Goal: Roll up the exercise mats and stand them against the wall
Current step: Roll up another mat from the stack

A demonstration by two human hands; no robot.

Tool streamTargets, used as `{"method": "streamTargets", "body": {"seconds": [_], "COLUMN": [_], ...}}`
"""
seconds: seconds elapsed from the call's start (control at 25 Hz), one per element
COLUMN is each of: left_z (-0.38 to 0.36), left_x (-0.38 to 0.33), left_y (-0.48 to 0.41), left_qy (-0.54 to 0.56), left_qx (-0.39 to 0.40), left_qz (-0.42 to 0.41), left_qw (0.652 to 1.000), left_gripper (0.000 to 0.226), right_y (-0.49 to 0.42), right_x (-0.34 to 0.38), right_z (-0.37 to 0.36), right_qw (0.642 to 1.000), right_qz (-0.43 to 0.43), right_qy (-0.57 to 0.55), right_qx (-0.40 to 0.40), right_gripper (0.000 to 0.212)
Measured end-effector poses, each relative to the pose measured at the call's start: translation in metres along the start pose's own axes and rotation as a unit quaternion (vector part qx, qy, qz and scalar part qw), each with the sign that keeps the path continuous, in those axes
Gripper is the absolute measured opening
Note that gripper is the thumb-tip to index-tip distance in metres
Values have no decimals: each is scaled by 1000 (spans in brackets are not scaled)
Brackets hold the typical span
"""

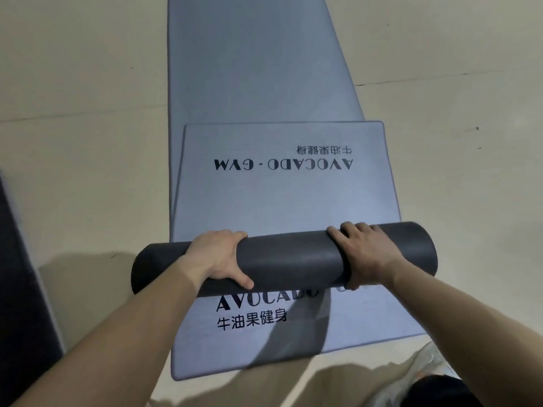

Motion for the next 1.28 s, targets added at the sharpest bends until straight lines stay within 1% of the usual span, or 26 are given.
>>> {"method": "streamTargets", "body": {"seconds": [0.04, 0.08, 0.2, 0.24, 0.28, 0.32, 0.36, 0.4, 0.44, 0.48, 0.52, 0.56, 0.6, 0.64, 0.68, 0.76, 0.8, 0.84, 0.92, 0.96, 1.04, 1.12, 1.2, 1.28], "left_z": [-19, -36, -46, -43, -40, -37, -38, -45, -59, -75, -83, -78, -66, -48, -29, -3, 0, -3, -11, -7, 14, 33, 29, 1], "left_x": [1, -1, -1, -1, -2, -2, -5, -13, -23, -32, -37, -36, -33, -27, -20, -18, -19, -22, -28, -27, -21, -17, -16, -16], "left_y": [18, 31, 45, 47, 49, 54, 65, 82, 96, 104, 101, 86, 67, 48, 31, 13, 8, 8, 2, -7, -26, -32, -14, 19], "left_qy": [27, 36, 83, 94, 98, 90, 68, 47, 20, -9, -46, -63, -51, -27, -6, 21, 15, -12, -75, -88, -90, -94, -122, -146], "left_qx": [54, 94, 137, 139, 110, 43, -69, -173, -208, -183, -137, -118, -121, -125, -129, -153, -181, -205, -230, -241, -261, -252, -203, -140], "left_qz": [0, -6, -4, 0, 9, 27, 42, 45, 40, 37, 42, 49, 51, 54, 51, 30, 17, 11, 22, 26, 26, 6, -20, -40], "left_qw": [998, 995, 987, 986, 989, 995, 994, 983, 977, 982, 989, 990, 990, 990, 990, 988, 983, 979, 970, 966, 961, 963, 971, 979], "left_gripper": [123, 122, 112, 108, 106, 102, 92, 84, 91, 109, 129, 141, 147, 147, 143, 130, 123, 122, 137, 141, 138, 131, 129, 129], "right_y": [16, 32, 70, 76, 77, 71, 60, 45, 31, 20, 14, 14, 22, 32, 39, 27, 8, -14, -53, -67, -81, -82, -66, -34], "right_x": [13, 25, 72, 85, 91, 91, 85, 73, 62, 58, 56, 56, 59, 63, 64, 45, 32, 19, -3, -12, -23, -20, 0, 25], "right_z": [-9, -18, -42, -50, -55, -52, -44, -31, -16, -3, 6, 11, 9, 0, -11, -18, -10, 4, 32, 42, 54, 58, 50, 33], "right_qw": [999, 998, 996, 996, 996, 996, 996, 996, 995, 995, 997, 996, 993, 990, 990, 996, 997, 996, 997, 998, 999, 1000, 995, 989], "right_qz": [12, 9, -51, -54, -45, -33, -30, -32, -34, -34, -35, -39, -43, -43, -40, -44, -51, -61, -47, -30, -5, -6, 2, 17], "right_qy": [-18, -33, -29, -18, -19, -31, -51, -73, -86, -86, -75, -60, -37, -5, 14, 28, 22, 13, 2, 4, 0, -20, -60, -106], "right_qx": [36, 54, 60, 70, 79, 79, 67, 49, 43, 34, 10, -47, -104, -137, -134, -76, -61, -61, -58, -49, -32, 14, 76, 105], "right_gripper": [124, 128, 150, 157, 160, 159, 157, 153, 151, 148, 145, 138, 129, 124, 130, 151, 155, 157, 154, 150, 141, 140, 144, 144]}}
Point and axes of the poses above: each hand's wrist, its own y-axis away from the middle knuckle, its own z-axis out of the back of the hand, x = y × z, the point moved 4 cm from there along -y, towards the middle knuckle, and after that the axes turned 7 degrees about z, right-handed, at the moved point
